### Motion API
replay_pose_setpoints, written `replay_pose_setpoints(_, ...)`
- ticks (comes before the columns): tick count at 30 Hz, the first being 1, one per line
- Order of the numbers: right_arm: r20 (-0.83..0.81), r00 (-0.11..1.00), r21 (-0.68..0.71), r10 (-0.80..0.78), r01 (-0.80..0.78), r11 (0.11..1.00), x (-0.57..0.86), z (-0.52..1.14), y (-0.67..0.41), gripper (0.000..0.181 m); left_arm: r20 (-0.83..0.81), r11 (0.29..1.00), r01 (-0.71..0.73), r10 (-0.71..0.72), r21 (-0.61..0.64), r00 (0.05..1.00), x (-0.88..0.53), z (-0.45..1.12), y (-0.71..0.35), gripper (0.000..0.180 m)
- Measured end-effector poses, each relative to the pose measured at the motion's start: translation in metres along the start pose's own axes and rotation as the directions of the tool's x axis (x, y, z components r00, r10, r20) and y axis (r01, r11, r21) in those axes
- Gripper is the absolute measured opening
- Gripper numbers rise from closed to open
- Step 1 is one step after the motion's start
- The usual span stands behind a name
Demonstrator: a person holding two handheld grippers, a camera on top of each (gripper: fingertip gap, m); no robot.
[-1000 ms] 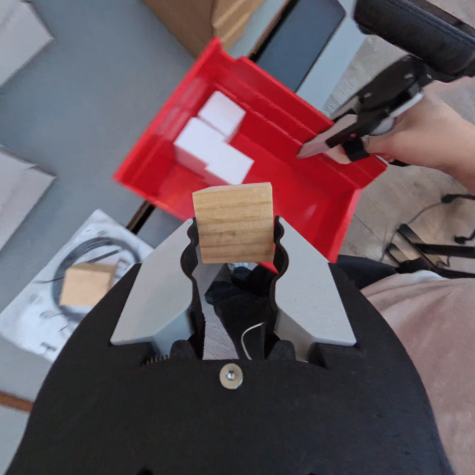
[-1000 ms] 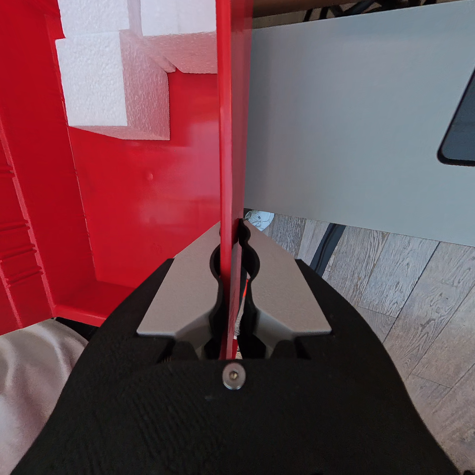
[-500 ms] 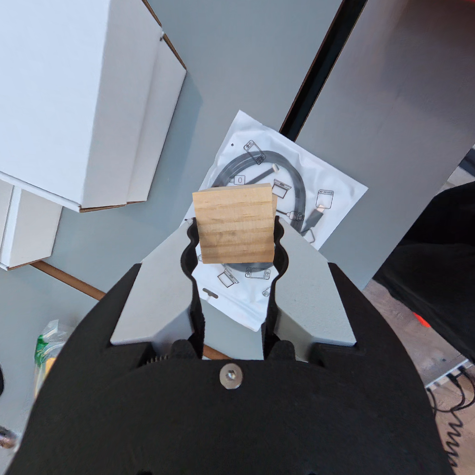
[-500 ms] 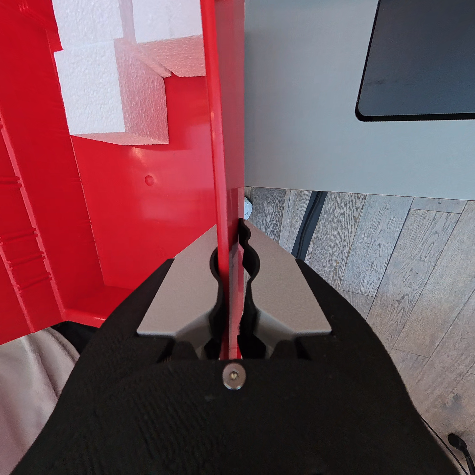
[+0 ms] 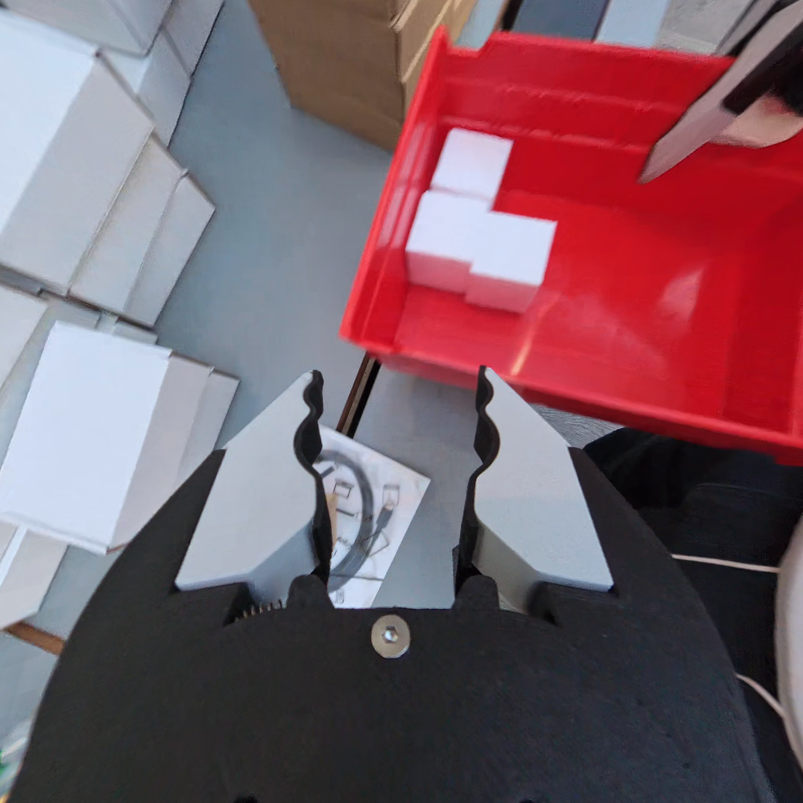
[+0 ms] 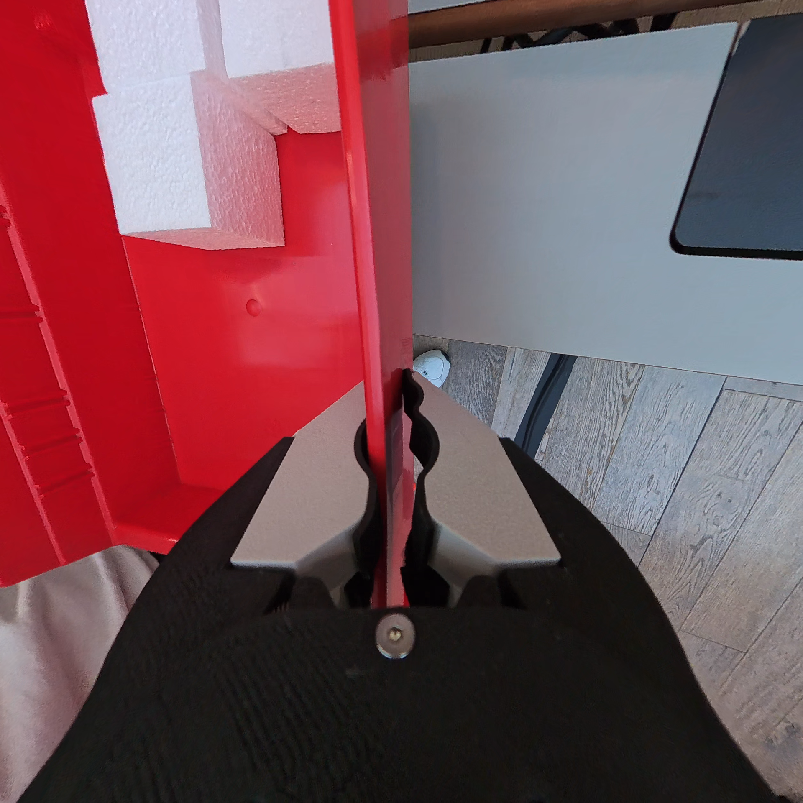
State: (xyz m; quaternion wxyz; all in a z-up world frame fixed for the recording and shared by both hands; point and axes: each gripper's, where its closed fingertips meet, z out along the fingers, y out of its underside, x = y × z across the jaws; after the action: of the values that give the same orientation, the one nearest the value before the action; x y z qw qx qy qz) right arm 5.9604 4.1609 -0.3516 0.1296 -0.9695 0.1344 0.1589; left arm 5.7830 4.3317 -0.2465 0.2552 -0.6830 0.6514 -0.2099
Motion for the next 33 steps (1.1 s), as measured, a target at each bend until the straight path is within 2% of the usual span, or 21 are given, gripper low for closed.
replay_pose_setpoints(3, 0.01, 1.0, 0.0, -0.02, 0.02, 1.0, -0.012, 0.002, -0.01, 0.003, -0.053, 0.996, -0.05, 0.046, -0.07, 0.998, 0.043, 0.023, -0.035, 0.07)
replay_pose_setpoints(6, 0.01, 0.999, 0.005, -0.037, 0.037, 0.999, -0.019, 0.003, -0.019, 0.003, -0.058, 0.98, 0.0, -0.012, -0.201, 0.998, 0.058, 0.055, -0.035, 0.065)
replay_pose_setpoints(10, 0.019, 0.999, 0.017, -0.046, 0.046, 0.999, -0.025, 0.0, -0.029, 0.003, -0.037, 0.952, 0.052, -0.066, -0.301, 0.997, 0.059, 0.082, -0.025, 0.07)
replay_pose_setpoints(12, 0.022, 0.999, 0.016, -0.05, 0.049, 0.999, -0.027, -0.001, -0.032, 0.003, -0.038, 0.943, 0.056, -0.073, -0.328, 0.997, 0.059, 0.09, -0.021, 0.071)
replay_pose_setpoints(13, 0.013, 0.998, 0.014, -0.058, 0.058, 0.998, -0.027, -0.001, -0.033, 0.003, -0.033, 0.944, 0.046, -0.06, -0.328, 0.998, 0.059, 0.092, -0.021, 0.061)
replay_pose_setpoints(16, 0.007, 0.998, 0.015, -0.068, 0.068, 0.998, -0.027, 0.0, -0.034, 0.003, -0.008, 0.938, 0.039, -0.045, -0.345, 0.999, 0.056, 0.095, -0.02, 0.059)
replay_pose_setpoints(17, 0.007, 0.997, 0.01, -0.073, 0.073, 0.997, -0.026, 0.001, -0.034, 0.003, -0.014, 0.936, 0.035, -0.043, -0.351, 0.999, 0.057, 0.094, -0.019, 0.054)
replay_pose_setpoints(18, 0.01, 0.997, 0.007, -0.07, 0.07, 0.998, -0.026, 0.002, -0.033, 0.003, -0.052, 0.941, 0.026, -0.046, -0.338, 0.998, 0.063, 0.091, -0.021, 0.025)
replay_pose_setpoints(19, 0.007, 0.997, 0.003, -0.072, 0.072, 0.997, -0.025, 0.003, -0.033, 0.003, -0.084, 0.952, 0.025, -0.053, -0.304, 0.995, 0.068, 0.088, -0.025, 0.011)
replay_pose_setpoints(21, 0.01, 0.997, 0.003, -0.076, 0.076, 0.997, -0.025, 0.003, -0.032, 0.003, -0.088, 0.966, 0.021, -0.045, -0.257, 0.995, 0.068, 0.079, -0.03, 0.005)
replay_pose_setpoints(22, 0.014, 0.997, 0.0, -0.079, 0.079, 0.997, -0.026, 0.004, -0.032, 0.003, -0.065, 0.966, 0.024, -0.042, -0.256, 0.997, 0.064, 0.077, -0.028, 0.018)
replay_pose_setpoints(23, 0.018, 0.996, -0.004, -0.086, 0.086, 0.996, -0.026, 0.004, -0.031, 0.002, -0.036, 0.964, 0.038, -0.05, -0.265, 0.998, 0.059, 0.077, -0.024, 0.05)
replay_pose_setpoints(24, 0.021, 0.996, -0.006, -0.089, 0.089, 0.996, -0.027, 0.005, -0.031, 0.003, -0.035, 0.957, 0.055, -0.068, -0.283, 0.997, 0.057, 0.077, -0.02, 0.063)
replay_pose_setpoints(27, 0.015, 0.994, -0.013, -0.112, 0.113, 0.994, -0.028, 0.006, -0.032, 0.003, -0.113, 0.955, 0.064, -0.101, -0.291, 0.988, 0.066, 0.075, -0.014, 0.067)
replay_pose_setpoints(29, 0.011, 0.992, -0.015, -0.122, 0.122, 0.992, -0.028, 0.006, -0.033, 0.003, -0.137, 0.954, 0.009, -0.053, -0.301, 0.989, 0.067, 0.071, -0.006, 0.06)
replay_pose_setpoints(33, 0.019, 0.992, -0.012, -0.125, 0.125, 0.992, -0.03, 0.006, -0.035, 0.002, -0.15, 0.935, -0.113, 0.065, -0.337, 0.986, 0.066, 0.071, 0.007, 0.067)
